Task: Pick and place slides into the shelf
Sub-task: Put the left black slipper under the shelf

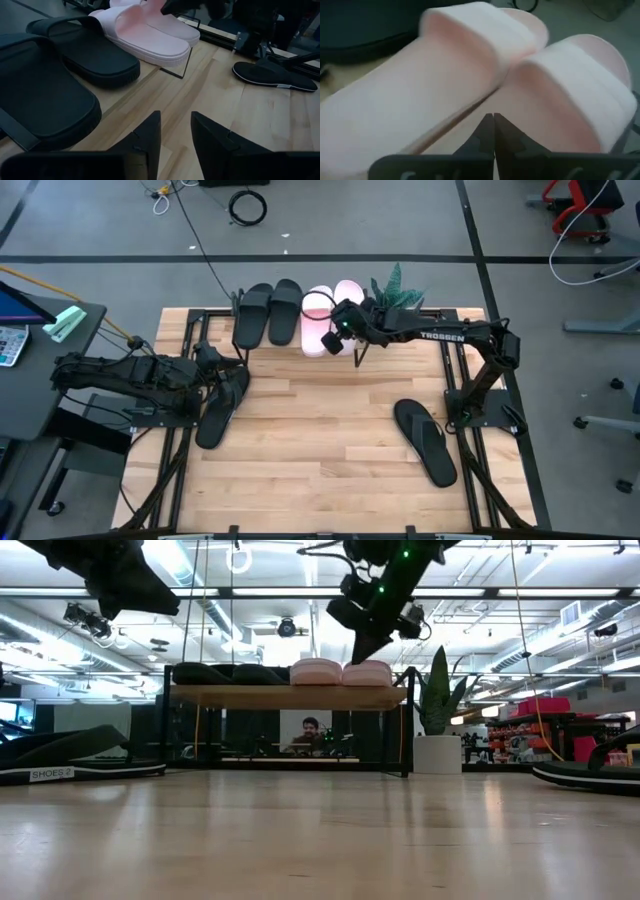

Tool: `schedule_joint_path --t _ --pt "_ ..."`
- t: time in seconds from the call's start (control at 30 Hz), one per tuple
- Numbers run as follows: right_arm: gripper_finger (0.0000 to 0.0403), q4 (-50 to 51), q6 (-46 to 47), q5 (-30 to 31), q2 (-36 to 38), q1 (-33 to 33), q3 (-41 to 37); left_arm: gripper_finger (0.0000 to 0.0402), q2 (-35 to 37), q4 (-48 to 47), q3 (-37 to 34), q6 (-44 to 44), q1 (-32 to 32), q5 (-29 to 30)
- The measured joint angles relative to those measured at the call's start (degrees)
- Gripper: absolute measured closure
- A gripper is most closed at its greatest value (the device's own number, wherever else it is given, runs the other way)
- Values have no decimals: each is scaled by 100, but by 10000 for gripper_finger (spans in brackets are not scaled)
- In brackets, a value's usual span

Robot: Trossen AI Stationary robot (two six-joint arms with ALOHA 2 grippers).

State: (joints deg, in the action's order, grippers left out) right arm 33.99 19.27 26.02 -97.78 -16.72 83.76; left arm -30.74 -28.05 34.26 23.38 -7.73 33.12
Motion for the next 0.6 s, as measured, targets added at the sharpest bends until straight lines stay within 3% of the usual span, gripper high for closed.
schedule_joint_path --t 0.17,0.33,0.47,0.6 --pt "403 24 -474 35 2 540 7 289 1 0 0 2 0 -2" --pt "403 297 -591 996 243 1162 7 284 2 -10 0 -33 0 -1" --pt "402 686 -248 1878 573 1676 7 283 2 -24 0 -46 -1 0" --pt "401 1246 441 1847 807 2111 7 288 2 -62 0 106 0 -4"
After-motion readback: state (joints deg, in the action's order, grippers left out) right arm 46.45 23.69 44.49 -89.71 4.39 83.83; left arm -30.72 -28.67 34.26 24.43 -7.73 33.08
